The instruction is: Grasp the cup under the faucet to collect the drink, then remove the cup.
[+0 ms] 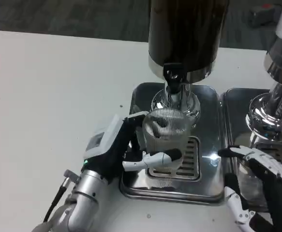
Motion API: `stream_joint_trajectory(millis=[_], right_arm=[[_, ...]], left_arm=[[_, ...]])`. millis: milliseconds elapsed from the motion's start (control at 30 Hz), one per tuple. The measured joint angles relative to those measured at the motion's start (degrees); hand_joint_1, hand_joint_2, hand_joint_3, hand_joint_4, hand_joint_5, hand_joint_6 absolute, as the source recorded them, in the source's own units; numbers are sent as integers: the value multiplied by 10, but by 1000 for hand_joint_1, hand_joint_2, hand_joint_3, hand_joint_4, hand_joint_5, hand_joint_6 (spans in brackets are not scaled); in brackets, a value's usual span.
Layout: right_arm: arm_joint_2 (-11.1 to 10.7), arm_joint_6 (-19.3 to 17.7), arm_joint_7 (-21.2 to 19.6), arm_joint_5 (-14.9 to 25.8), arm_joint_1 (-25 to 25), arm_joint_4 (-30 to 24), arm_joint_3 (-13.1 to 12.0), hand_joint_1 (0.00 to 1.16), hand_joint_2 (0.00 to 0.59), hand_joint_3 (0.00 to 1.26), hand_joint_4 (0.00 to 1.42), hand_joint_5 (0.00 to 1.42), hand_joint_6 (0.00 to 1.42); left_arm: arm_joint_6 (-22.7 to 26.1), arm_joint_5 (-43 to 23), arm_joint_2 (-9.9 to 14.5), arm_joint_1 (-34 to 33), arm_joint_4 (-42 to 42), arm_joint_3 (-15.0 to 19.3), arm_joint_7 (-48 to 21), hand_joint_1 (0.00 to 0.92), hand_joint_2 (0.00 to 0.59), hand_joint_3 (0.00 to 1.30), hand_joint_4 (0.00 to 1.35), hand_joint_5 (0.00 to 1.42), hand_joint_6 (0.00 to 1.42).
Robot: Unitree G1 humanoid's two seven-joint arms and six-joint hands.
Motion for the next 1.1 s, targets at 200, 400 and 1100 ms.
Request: stream_joint_trajectory(millis=[200, 400, 1100], right_arm=[[0, 0, 0, 1, 0, 0, 0, 429, 538, 410, 294, 247, 251], [0, 0, 2, 2, -1, 0, 0, 430, 533, 416, 294, 247, 251], [0, 0, 5, 2, -3, 2, 2, 453, 531, 433, 309, 262, 251]], left_arm=[[-1, -2, 1, 1, -4, -3, -17, 326, 74, 574, 716, 1005, 1271], [-1, -2, 4, 2, -7, -6, -29, 236, 80, 457, 570, 883, 1137], [49, 70, 35, 21, -78, -50, 25, 103, 49, 118, 0, 1, 108]])
